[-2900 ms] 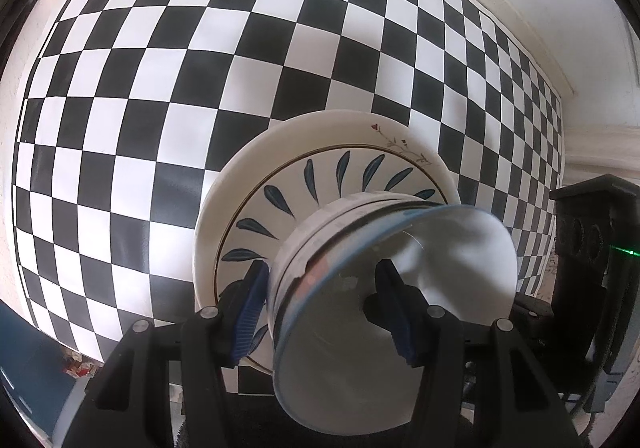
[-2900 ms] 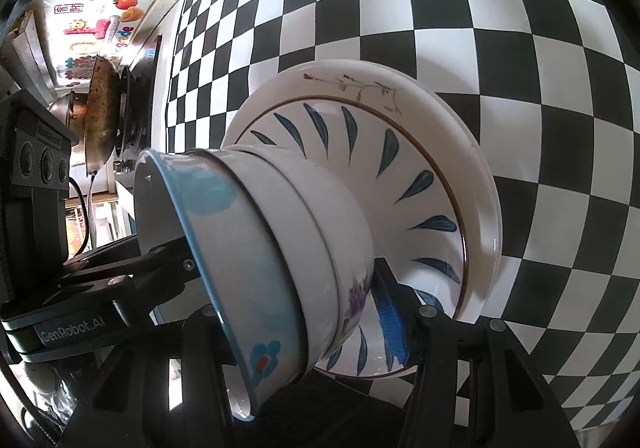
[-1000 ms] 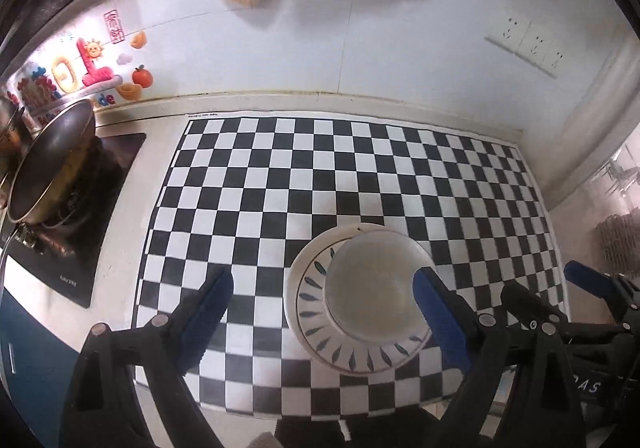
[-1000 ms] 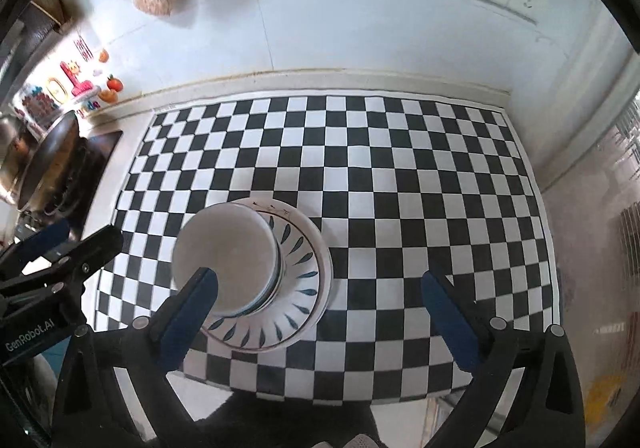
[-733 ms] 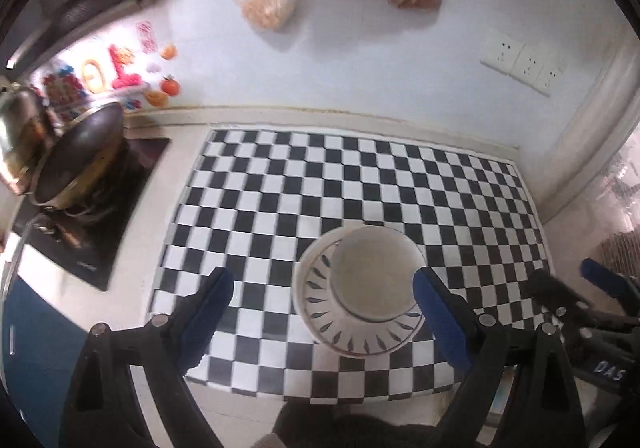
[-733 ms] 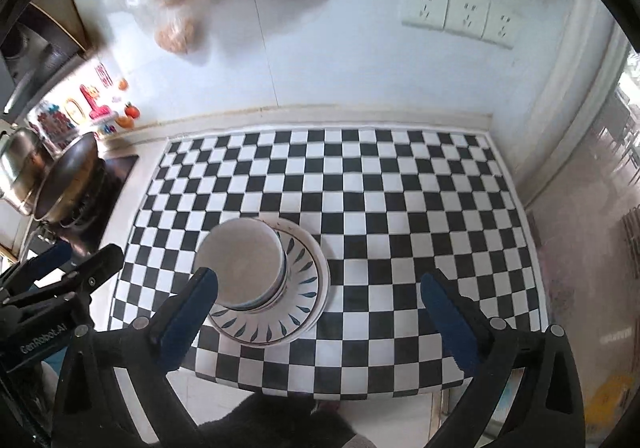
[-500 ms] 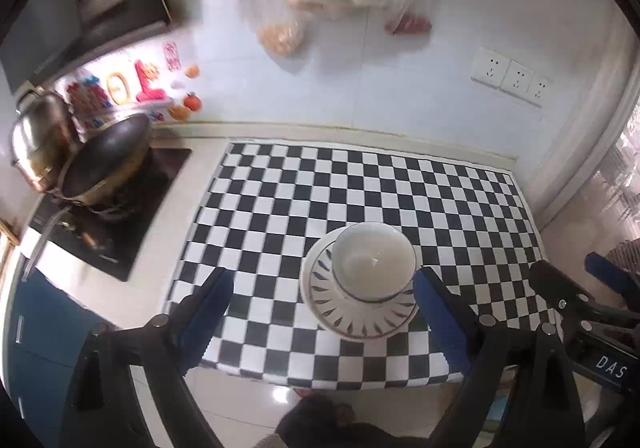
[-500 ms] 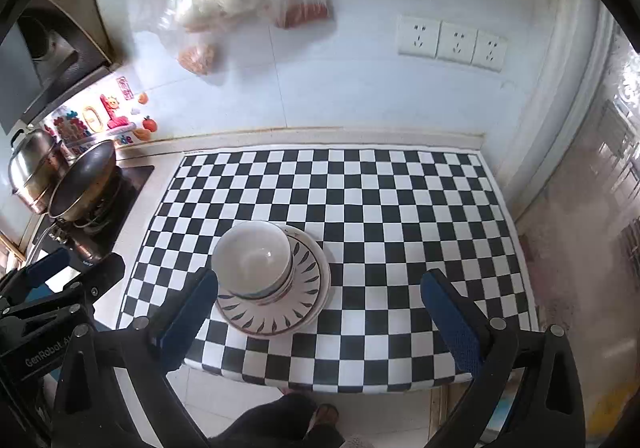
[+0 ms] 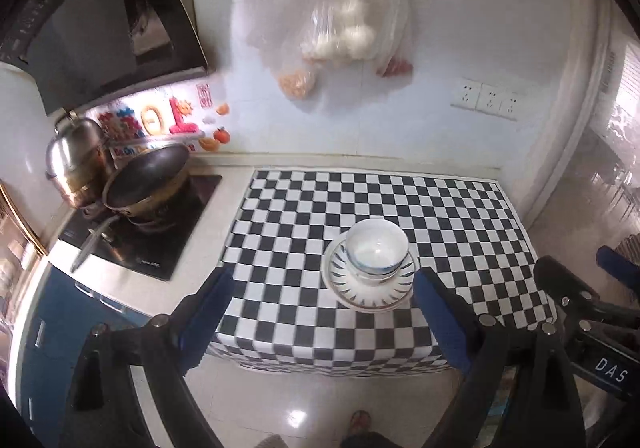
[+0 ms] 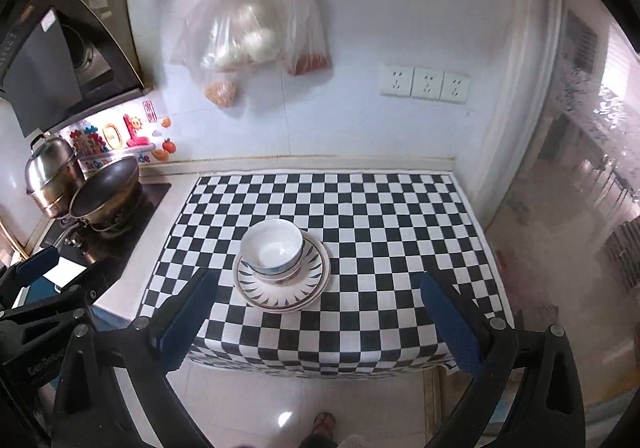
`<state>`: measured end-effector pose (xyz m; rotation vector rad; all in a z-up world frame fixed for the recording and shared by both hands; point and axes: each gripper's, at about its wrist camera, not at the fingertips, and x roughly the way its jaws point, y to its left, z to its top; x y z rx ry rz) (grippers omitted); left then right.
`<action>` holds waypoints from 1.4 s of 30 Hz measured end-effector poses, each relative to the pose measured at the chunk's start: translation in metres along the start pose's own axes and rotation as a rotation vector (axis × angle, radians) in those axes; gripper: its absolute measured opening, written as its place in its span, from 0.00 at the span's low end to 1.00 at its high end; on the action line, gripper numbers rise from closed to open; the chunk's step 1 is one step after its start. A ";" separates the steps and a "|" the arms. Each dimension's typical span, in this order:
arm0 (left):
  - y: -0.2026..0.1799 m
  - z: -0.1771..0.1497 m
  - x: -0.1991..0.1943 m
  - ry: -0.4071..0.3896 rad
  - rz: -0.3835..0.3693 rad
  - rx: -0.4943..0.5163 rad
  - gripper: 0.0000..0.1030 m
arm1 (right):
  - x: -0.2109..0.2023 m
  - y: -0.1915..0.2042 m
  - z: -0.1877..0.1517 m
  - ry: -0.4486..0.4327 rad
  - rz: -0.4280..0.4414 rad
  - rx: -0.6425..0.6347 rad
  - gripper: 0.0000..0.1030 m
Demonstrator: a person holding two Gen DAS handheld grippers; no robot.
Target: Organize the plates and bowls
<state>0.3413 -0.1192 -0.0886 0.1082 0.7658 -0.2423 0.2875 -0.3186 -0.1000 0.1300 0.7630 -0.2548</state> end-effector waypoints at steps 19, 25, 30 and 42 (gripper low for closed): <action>0.075 -0.090 -0.145 -0.095 -0.017 0.062 0.89 | -0.181 0.073 -0.115 -0.110 -0.105 0.077 1.00; 0.078 -0.111 -0.185 -0.126 -0.008 0.044 0.89 | -0.229 0.074 -0.140 -0.137 -0.120 0.058 1.00; 0.071 -0.126 -0.212 -0.148 0.013 0.036 0.89 | -0.263 0.062 -0.156 -0.165 -0.100 0.058 1.00; 0.048 -0.158 -0.256 -0.164 0.034 0.020 0.89 | -0.315 0.032 -0.182 -0.200 -0.088 0.009 1.00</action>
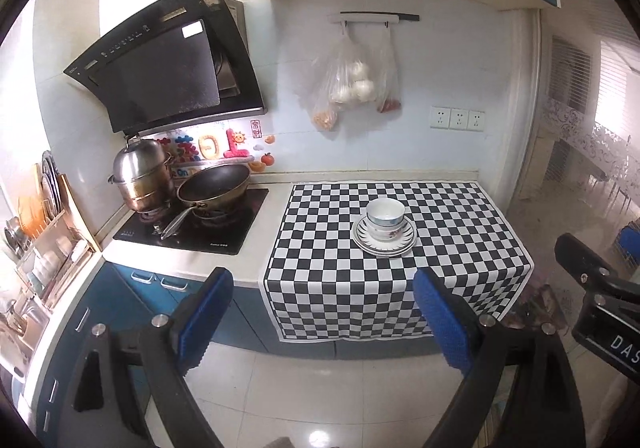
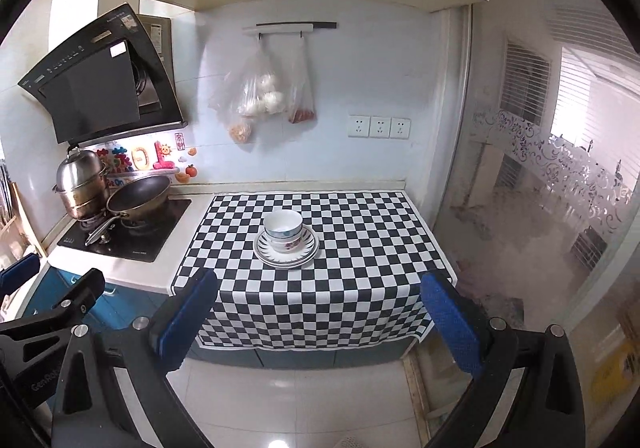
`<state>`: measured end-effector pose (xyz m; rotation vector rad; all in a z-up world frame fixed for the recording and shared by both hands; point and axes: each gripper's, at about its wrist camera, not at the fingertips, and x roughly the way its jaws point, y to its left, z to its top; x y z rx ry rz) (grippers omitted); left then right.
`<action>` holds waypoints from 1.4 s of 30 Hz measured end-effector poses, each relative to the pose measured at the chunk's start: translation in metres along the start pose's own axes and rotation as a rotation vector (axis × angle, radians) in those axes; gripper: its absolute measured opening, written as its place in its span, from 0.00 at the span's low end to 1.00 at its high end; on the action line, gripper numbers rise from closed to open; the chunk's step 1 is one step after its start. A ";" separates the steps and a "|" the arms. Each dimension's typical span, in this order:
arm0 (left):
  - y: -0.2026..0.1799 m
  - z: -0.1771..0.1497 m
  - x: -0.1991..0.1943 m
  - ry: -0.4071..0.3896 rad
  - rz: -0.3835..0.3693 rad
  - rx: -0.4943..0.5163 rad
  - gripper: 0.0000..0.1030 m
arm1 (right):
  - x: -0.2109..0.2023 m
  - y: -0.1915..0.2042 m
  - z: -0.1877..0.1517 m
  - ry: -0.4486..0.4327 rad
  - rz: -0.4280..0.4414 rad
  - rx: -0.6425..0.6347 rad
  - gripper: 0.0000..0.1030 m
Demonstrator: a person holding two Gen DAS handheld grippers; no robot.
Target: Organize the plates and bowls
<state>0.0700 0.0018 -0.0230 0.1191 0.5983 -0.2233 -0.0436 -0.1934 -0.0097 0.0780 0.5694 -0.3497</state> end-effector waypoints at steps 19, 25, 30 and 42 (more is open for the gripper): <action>-0.004 -0.007 -0.023 -0.031 0.040 -0.005 0.89 | -0.007 -0.012 -0.003 0.004 0.013 0.008 1.00; -0.006 -0.007 -0.024 -0.037 0.049 -0.003 0.89 | -0.005 -0.014 -0.004 0.004 0.017 0.013 1.00; -0.006 -0.005 -0.025 -0.043 0.055 -0.006 0.89 | -0.004 -0.015 -0.004 0.000 0.014 0.013 1.00; -0.007 -0.002 -0.025 -0.051 0.060 0.000 0.89 | 0.003 -0.020 -0.001 -0.004 0.009 0.022 1.00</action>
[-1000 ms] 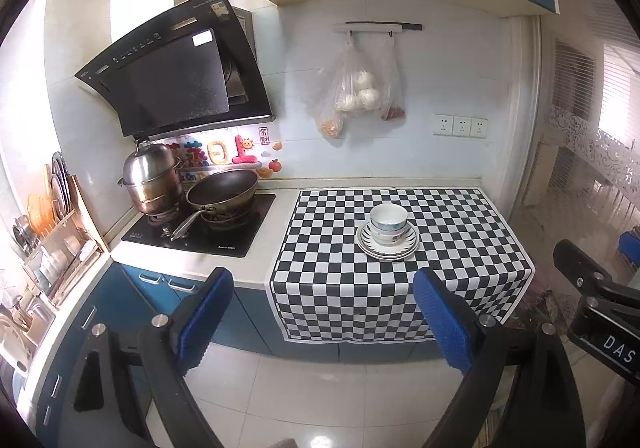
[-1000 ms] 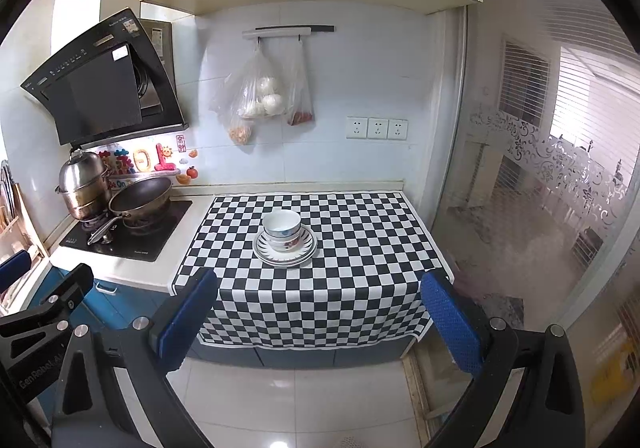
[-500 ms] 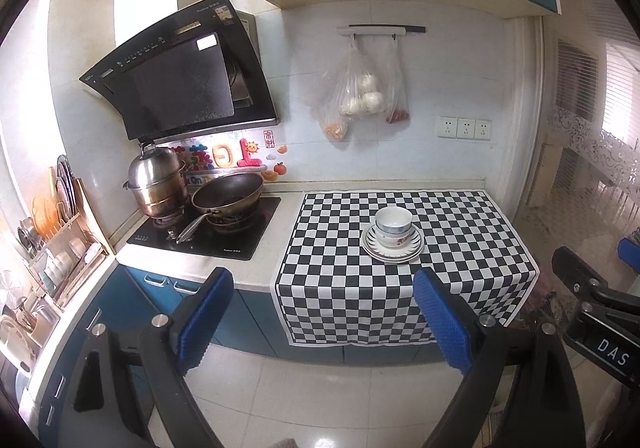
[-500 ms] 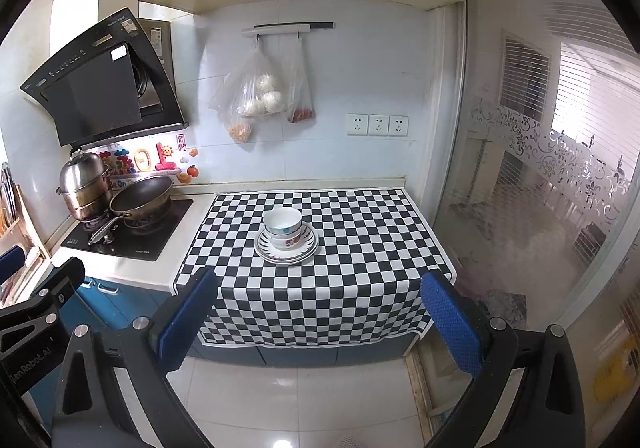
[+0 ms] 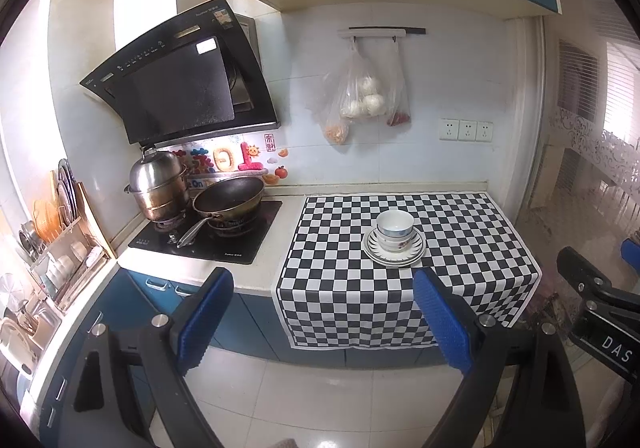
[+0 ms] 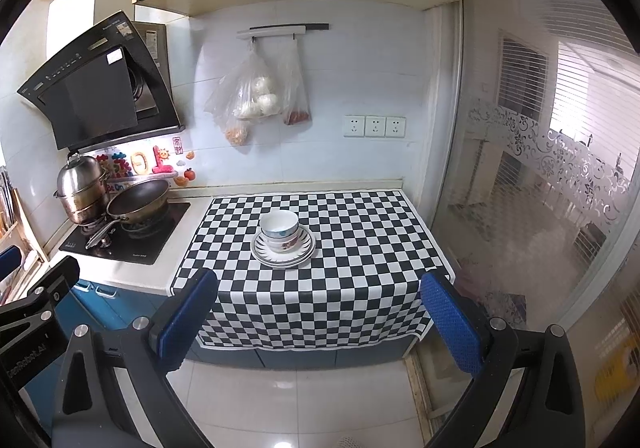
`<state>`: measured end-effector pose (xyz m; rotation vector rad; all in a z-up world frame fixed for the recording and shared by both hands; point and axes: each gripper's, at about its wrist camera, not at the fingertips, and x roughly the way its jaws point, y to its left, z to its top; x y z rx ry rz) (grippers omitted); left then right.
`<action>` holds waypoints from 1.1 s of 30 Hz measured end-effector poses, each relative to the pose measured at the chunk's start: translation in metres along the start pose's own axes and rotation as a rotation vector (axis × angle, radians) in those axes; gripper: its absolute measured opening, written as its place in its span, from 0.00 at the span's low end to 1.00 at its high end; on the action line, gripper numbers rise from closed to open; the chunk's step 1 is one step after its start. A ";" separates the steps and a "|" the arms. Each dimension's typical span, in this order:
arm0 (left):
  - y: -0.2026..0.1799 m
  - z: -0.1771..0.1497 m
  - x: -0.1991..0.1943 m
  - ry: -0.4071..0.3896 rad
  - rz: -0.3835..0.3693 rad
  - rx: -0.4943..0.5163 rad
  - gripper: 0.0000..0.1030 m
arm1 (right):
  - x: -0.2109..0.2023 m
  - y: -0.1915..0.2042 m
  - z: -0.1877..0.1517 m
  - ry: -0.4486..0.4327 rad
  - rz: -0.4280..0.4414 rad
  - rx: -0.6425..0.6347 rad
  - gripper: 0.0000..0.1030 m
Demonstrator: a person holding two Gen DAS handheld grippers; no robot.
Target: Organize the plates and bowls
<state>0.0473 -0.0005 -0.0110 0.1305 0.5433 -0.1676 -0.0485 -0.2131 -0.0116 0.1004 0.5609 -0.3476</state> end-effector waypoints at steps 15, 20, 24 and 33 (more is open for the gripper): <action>0.006 0.001 0.000 -0.010 0.010 0.003 0.89 | 0.001 0.008 -0.001 -0.002 0.008 -0.006 1.00; 0.009 0.001 0.003 -0.008 0.010 -0.001 0.89 | 0.003 0.012 -0.002 0.004 0.007 -0.009 1.00; 0.011 0.001 0.005 -0.007 0.005 -0.004 0.89 | 0.003 0.013 -0.002 0.003 0.003 -0.009 1.00; 0.013 -0.001 0.009 -0.001 0.014 -0.006 0.89 | 0.007 0.019 -0.002 0.010 0.002 -0.012 1.00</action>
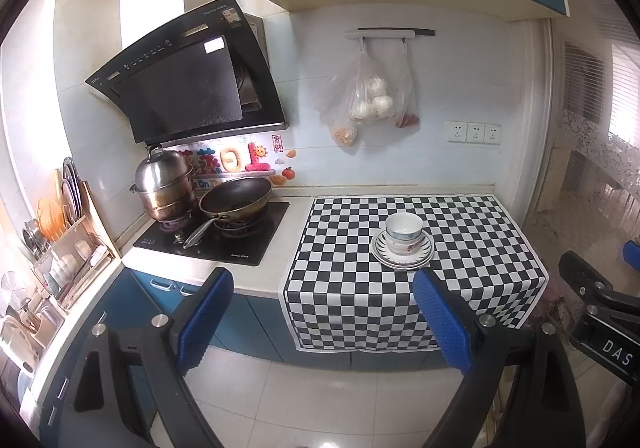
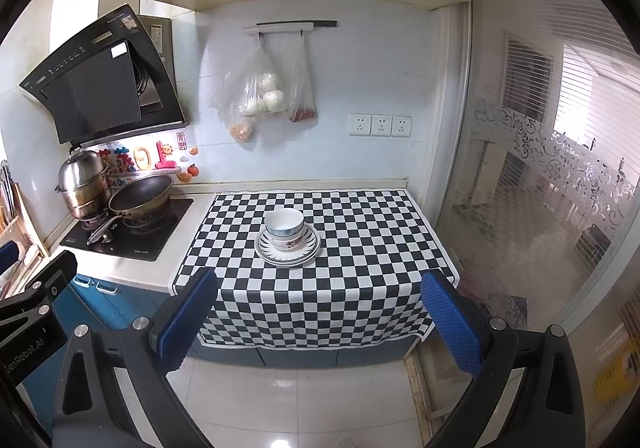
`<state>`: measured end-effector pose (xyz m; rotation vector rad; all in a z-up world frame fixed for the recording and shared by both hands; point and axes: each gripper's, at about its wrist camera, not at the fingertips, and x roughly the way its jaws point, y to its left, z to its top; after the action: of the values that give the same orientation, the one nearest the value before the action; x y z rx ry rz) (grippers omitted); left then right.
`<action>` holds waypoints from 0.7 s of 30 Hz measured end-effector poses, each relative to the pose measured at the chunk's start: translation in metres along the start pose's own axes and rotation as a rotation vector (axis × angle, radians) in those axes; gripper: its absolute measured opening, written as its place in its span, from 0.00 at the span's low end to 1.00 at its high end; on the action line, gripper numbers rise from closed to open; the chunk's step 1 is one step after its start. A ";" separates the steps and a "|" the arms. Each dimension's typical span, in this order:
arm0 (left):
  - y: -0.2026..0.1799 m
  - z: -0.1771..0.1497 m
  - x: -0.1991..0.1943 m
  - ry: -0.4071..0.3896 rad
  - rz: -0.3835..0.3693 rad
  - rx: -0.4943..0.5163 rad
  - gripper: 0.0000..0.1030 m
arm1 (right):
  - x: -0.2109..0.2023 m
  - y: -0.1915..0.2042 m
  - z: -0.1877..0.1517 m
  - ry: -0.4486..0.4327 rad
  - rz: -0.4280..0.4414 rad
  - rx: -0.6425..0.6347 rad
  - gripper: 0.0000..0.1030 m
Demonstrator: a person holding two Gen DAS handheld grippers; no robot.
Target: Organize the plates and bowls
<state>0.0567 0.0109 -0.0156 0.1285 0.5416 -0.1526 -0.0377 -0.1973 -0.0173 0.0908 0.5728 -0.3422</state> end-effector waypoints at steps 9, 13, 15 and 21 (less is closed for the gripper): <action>0.003 0.000 0.003 0.009 0.003 0.003 0.89 | 0.006 0.005 -0.001 0.009 -0.002 0.000 1.00; 0.005 0.000 0.004 0.007 0.004 0.000 0.89 | 0.007 0.006 -0.001 0.010 -0.002 0.000 1.00; 0.005 0.000 0.004 0.008 0.004 0.001 0.89 | 0.007 0.007 -0.001 0.010 -0.001 -0.001 1.00; 0.007 0.000 0.004 0.010 0.000 -0.001 0.89 | 0.008 0.007 -0.001 0.011 -0.003 0.000 1.00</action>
<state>0.0615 0.0169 -0.0171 0.1279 0.5520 -0.1521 -0.0295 -0.1930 -0.0222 0.0919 0.5835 -0.3445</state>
